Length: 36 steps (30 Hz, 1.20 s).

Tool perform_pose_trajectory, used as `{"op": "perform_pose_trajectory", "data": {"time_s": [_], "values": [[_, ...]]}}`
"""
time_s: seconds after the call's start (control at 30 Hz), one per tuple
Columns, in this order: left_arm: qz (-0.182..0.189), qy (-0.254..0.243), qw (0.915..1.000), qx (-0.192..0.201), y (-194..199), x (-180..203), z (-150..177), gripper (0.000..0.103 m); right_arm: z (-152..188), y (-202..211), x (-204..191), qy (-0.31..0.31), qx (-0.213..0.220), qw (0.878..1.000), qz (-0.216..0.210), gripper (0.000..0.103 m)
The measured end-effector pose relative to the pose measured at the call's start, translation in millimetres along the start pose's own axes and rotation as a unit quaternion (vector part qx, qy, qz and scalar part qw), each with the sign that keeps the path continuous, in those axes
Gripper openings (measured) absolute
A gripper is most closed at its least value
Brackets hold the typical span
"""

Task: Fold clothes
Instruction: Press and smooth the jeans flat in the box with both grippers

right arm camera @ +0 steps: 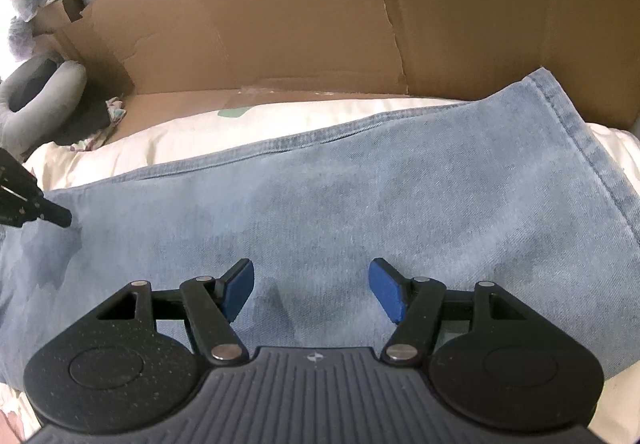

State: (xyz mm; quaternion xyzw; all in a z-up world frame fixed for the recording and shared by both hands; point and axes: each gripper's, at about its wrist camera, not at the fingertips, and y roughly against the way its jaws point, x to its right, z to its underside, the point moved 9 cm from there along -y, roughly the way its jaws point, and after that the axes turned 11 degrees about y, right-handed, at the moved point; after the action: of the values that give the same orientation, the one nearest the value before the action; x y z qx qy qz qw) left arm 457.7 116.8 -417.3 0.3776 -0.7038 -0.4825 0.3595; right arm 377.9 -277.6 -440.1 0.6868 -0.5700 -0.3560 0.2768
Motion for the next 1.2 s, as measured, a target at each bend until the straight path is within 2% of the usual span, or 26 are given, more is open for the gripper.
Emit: {"op": "perform_pose_trajectory", "data": {"time_s": [0.17,0.3,0.53,0.6,0.77,0.97,1.13,1.2], "values": [[-0.005,-0.008,1.0000,-0.003,0.1,-4.6,-3.7,0.000,6.7,0.4,-1.0,0.010,0.005,1.000,-0.004,0.074],[-0.009,-0.004,0.9996,-0.025,-8.4,-9.5,0.0,0.003,6.0,-2.9,-7.0,0.021,0.004,1.000,-0.004,0.082],[-0.014,-0.022,0.9987,-0.043,-25.6,-6.7,-0.2,0.008,7.6,-2.0,-7.3,0.024,0.007,1.000,-0.011,0.082],[-0.011,-0.029,0.9986,-0.043,-26.8,-4.5,-2.0,0.001,8.1,-2.0,-8.0,0.027,0.007,1.000,-0.011,0.082],[-0.009,-0.053,0.9980,-0.033,-19.7,-0.2,-9.1,0.000,8.5,-1.5,-7.3,0.026,0.009,1.000,-0.011,0.082],[-0.021,-0.043,0.9988,-0.011,-11.1,-14.1,-20.0,0.000,9.5,-2.8,-8.4,0.033,0.011,0.999,-0.009,0.082],[-0.037,-0.050,0.9980,0.008,-4.6,-20.6,-30.8,0.017,9.8,-2.6,-8.7,0.039,0.011,0.999,-0.010,0.082],[-0.052,-0.079,0.9955,-0.002,-8.2,-18.5,-31.0,0.020,9.6,-2.9,-8.5,0.038,0.011,0.999,-0.009,0.082]]}}
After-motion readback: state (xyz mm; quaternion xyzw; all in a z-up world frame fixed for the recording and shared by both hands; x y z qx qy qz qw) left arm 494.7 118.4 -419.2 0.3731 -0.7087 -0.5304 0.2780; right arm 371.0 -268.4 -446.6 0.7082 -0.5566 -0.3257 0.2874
